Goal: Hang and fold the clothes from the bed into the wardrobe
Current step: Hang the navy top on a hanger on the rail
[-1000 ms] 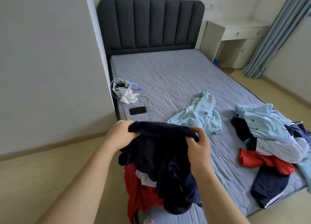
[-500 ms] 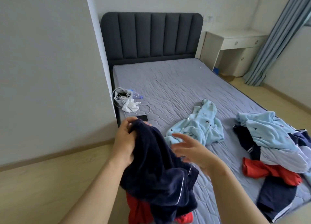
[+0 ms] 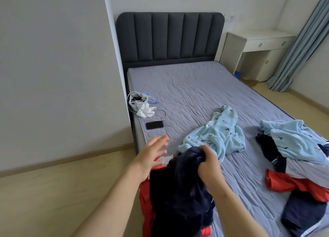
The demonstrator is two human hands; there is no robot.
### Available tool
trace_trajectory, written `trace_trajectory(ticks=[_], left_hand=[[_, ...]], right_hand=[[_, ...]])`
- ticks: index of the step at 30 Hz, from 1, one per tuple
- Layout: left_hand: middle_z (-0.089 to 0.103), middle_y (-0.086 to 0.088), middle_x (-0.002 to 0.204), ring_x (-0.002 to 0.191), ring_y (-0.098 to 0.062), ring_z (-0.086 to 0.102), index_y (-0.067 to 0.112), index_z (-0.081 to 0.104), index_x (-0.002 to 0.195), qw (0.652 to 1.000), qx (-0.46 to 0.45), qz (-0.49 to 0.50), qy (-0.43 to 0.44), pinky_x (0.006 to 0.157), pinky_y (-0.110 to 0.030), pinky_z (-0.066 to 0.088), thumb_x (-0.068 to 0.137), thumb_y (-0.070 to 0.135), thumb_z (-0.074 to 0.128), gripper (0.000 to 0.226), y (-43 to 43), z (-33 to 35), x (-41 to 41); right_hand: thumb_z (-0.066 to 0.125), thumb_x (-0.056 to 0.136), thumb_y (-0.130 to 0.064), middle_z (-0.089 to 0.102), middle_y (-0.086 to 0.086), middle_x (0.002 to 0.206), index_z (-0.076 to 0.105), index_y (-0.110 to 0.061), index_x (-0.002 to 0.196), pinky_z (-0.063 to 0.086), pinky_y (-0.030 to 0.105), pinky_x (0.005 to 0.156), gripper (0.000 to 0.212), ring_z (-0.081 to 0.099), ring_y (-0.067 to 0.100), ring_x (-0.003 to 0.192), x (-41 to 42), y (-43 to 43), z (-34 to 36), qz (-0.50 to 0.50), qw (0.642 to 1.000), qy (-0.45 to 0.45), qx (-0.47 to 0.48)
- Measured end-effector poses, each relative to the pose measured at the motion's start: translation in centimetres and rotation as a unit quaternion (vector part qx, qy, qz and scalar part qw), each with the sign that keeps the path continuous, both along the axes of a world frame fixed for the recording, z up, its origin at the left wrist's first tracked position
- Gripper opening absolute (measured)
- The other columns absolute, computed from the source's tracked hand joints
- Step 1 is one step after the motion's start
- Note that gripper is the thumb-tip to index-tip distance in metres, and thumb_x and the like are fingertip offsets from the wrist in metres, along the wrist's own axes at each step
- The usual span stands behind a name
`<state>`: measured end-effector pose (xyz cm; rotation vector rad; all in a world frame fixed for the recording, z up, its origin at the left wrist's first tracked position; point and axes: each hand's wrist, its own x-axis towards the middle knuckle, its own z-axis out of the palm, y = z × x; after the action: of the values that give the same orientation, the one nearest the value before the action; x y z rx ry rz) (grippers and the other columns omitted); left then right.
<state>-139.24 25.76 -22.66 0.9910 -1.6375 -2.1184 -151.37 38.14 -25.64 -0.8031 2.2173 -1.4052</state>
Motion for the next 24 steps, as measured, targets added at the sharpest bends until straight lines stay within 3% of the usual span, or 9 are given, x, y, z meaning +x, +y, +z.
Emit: trace_trajectory(ticks=[3, 6, 10, 12, 13, 15, 19, 22, 24], left_hand=[[0.060, 0.011, 0.104, 0.096, -0.005, 0.060, 0.033, 0.051, 0.111, 0.989, -0.011, -0.129, -0.069, 0.075, -0.021, 0.047, 0.081, 0.040, 0.064, 0.033, 1.3, -0.4, -1.0], [0.057, 0.011, 0.097, 0.085, 0.000, 0.057, 0.026, 0.045, 0.120, 0.982, -0.058, -0.131, -0.121, 0.064, -0.009, 0.045, 0.080, 0.024, 0.071, 0.047, 1.5, -1.5, -1.9], [0.062, 0.000, 0.100, 0.085, -0.005, 0.057, 0.011, 0.053, 0.122, 0.971, -0.099, -0.165, -0.143, 0.068, -0.006, 0.045, 0.083, 0.007, 0.067, 0.042, 0.7, -3.4, -0.7], [0.062, 0.000, 0.094, 0.083, -0.007, 0.057, 0.016, 0.059, 0.115, 0.961, -0.107, -0.193, -0.167, 0.066, -0.010, 0.046, 0.085, 0.007, 0.064, 0.032, 0.9, -4.2, -0.1], [0.062, 0.001, 0.091, 0.081, -0.008, 0.058, 0.019, 0.062, 0.109, 0.958, -0.109, -0.199, -0.173, 0.066, -0.013, 0.047, 0.086, 0.009, 0.063, 0.025, 1.1, -4.8, 0.1], [0.064, 0.001, 0.092, 0.083, -0.010, 0.060, 0.023, 0.063, 0.098, 0.967, -0.115, -0.153, -0.166, 0.073, -0.018, 0.049, 0.089, 0.010, 0.058, 0.017, 1.3, -5.9, -0.1], [0.061, -0.004, 0.094, 0.087, -0.017, 0.054, 0.026, 0.056, 0.082, 0.974, -0.143, 0.038, -0.174, 0.076, -0.026, 0.043, 0.091, 0.006, 0.046, 0.024, 0.4, -7.4, -0.7], [0.062, -0.001, 0.086, 0.082, -0.015, 0.054, 0.026, 0.055, 0.076, 0.972, -0.160, 0.061, -0.160, 0.073, -0.026, 0.042, 0.087, 0.000, 0.042, 0.031, 0.0, -7.7, -0.4], [0.063, 0.007, 0.077, 0.079, -0.010, 0.055, 0.026, 0.057, 0.075, 0.980, -0.162, 0.051, -0.107, 0.072, -0.021, 0.044, 0.087, -0.003, 0.040, 0.036, -0.2, -7.0, -0.1]], right_hand=[[0.041, 0.074, 0.012, 0.058, -0.012, 0.071, 0.051, -0.029, 0.069, 0.039, 0.013, 0.063, 0.042, 0.051, 0.001, 0.070, 0.7, -0.6, 0.1, 0.009, 1.000, 0.011, -0.008], [0.044, 0.073, 0.009, 0.059, -0.011, 0.069, 0.055, -0.026, 0.071, 0.038, 0.008, 0.056, 0.036, 0.051, -0.002, 0.066, 0.6, -0.6, 0.1, 0.033, 0.999, 0.006, 0.011], [0.045, 0.069, 0.011, 0.061, -0.008, 0.067, 0.060, -0.026, 0.073, 0.040, 0.007, 0.053, 0.040, 0.055, 0.005, 0.067, 0.6, 0.2, -0.5, 0.061, 0.996, -0.046, 0.040], [0.041, 0.068, 0.013, 0.064, -0.001, 0.076, 0.062, -0.025, 0.077, 0.049, 0.015, 0.062, 0.045, 0.059, 0.016, 0.078, 0.6, 0.4, -1.3, 0.049, 0.994, -0.071, 0.063], [0.041, 0.069, 0.012, 0.065, 0.003, 0.084, 0.064, -0.024, 0.083, 0.052, 0.025, 0.073, 0.044, 0.058, 0.022, 0.085, 0.5, 0.4, -1.7, 0.046, 0.992, -0.071, 0.092], [0.046, 0.073, 0.006, 0.064, 0.008, 0.093, 0.063, -0.022, 0.092, 0.051, 0.038, 0.084, 0.038, 0.057, 0.028, 0.092, 0.2, 0.4, -2.2, 0.051, 0.984, -0.079, 0.149], [0.060, 0.077, 0.001, 0.057, -0.002, 0.071, 0.060, -0.022, 0.077, 0.045, 0.013, 0.056, 0.023, 0.056, 0.005, 0.062, 0.6, 0.6, -2.1, 0.167, 0.952, -0.194, 0.166], [0.046, 0.077, 0.006, 0.055, 0.000, 0.070, 0.062, -0.023, 0.073, 0.038, 0.012, 0.051, 0.033, 0.051, 0.009, 0.058, 1.1, 0.3, -2.2, 0.199, 0.936, -0.215, 0.194], [0.039, 0.077, 0.011, 0.056, 0.004, 0.069, 0.061, -0.017, 0.073, 0.038, 0.012, 0.046, 0.036, 0.050, 0.009, 0.049, 1.1, -0.1, -2.3, 0.142, 0.951, -0.227, 0.157]])
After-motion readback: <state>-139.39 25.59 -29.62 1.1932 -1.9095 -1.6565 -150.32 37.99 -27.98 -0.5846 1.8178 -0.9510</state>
